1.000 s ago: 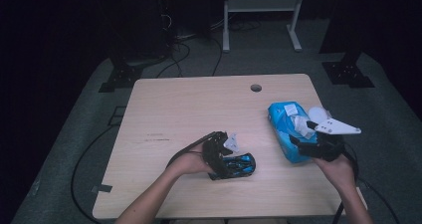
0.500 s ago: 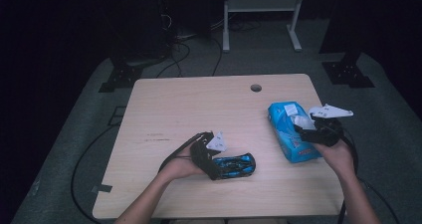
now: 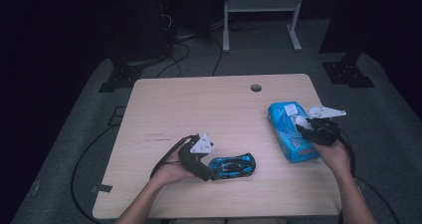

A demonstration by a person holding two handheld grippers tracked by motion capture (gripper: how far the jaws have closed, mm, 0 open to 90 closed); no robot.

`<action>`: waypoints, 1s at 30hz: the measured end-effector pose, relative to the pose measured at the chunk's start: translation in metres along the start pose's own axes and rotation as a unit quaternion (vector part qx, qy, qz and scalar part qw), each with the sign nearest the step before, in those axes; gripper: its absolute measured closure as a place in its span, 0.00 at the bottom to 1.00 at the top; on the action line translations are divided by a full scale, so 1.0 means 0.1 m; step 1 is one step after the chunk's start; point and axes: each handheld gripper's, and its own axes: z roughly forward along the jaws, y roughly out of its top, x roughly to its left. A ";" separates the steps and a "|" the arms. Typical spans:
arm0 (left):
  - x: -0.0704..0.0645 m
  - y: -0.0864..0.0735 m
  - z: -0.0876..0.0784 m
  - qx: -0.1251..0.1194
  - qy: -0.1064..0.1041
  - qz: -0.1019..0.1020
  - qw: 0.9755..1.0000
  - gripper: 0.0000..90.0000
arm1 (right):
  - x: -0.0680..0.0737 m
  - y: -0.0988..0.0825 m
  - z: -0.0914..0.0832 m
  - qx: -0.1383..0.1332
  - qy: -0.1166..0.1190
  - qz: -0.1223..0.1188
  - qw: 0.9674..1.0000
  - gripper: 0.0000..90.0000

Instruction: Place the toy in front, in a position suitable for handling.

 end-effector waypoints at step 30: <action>-0.01 -0.21 0.00 -0.074 0.031 -0.030 0.996 0.10 | -0.02 0.01 -0.18 -0.036 0.017 0.028 0.999 0.95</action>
